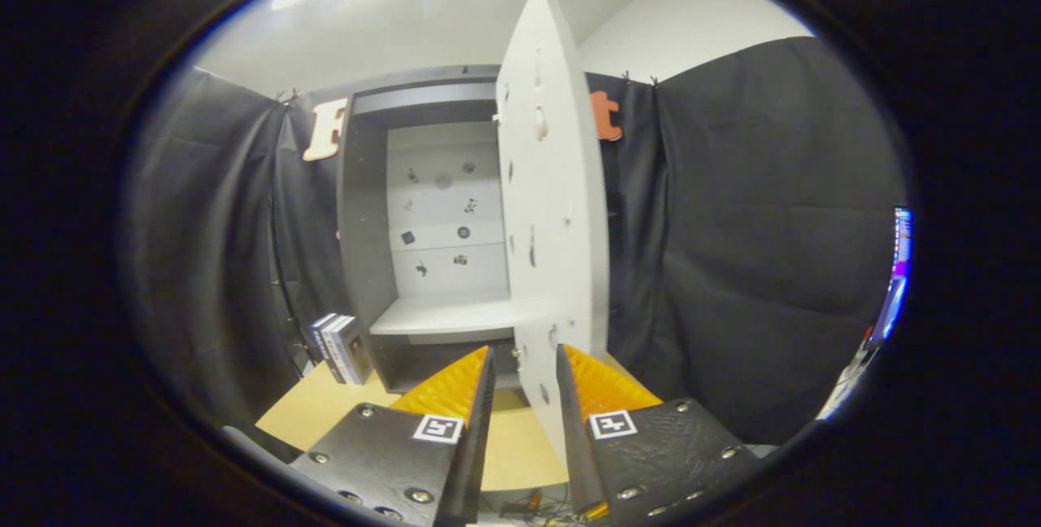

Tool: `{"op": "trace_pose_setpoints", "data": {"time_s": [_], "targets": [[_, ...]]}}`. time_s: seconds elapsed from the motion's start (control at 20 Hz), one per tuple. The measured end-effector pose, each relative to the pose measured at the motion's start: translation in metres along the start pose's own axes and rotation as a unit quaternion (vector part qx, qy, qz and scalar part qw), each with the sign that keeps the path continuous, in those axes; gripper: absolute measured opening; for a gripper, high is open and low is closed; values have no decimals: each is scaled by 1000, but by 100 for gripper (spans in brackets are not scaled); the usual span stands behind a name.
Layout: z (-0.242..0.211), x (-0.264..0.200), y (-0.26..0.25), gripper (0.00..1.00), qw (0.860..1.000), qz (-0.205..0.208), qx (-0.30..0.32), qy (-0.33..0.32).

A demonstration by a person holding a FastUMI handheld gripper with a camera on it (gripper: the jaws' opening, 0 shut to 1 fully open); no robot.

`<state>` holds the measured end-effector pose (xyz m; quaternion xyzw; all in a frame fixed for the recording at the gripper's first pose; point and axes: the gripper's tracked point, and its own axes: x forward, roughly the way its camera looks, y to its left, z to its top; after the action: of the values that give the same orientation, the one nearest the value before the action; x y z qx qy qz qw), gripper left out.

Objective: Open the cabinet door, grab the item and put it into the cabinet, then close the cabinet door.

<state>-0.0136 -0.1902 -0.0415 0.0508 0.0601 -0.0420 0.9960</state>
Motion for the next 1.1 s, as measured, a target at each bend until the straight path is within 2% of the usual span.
{"op": "trace_pose_setpoints", "data": {"time_s": [0.1,0.6,1.1], "targets": [[-12,1,20,44,1000,10,-4,8],[-106,44,137,97,994,80,-10,77],[-216,105,201,97,982,113,-6,154]]}}
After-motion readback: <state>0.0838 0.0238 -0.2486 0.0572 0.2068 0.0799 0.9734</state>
